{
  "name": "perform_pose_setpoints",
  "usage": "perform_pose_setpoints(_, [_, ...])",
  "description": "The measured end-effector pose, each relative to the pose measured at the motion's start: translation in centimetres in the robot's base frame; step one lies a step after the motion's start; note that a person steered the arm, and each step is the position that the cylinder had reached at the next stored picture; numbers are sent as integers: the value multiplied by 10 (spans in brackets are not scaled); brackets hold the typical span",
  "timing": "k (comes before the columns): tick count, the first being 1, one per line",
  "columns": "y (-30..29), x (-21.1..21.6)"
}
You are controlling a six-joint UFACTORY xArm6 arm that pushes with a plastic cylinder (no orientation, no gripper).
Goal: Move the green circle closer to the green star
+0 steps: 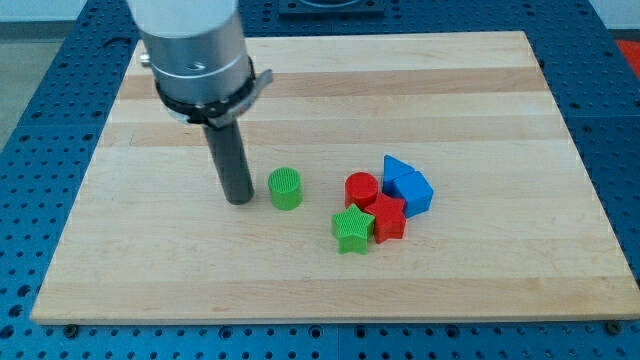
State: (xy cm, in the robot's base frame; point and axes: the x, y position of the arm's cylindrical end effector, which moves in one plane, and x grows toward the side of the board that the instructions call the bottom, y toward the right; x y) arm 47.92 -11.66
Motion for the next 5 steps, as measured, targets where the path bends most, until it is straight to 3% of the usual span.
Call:
perform_pose_setpoints(2, [15,-23])
perform_pose_setpoints(5, [75,8])
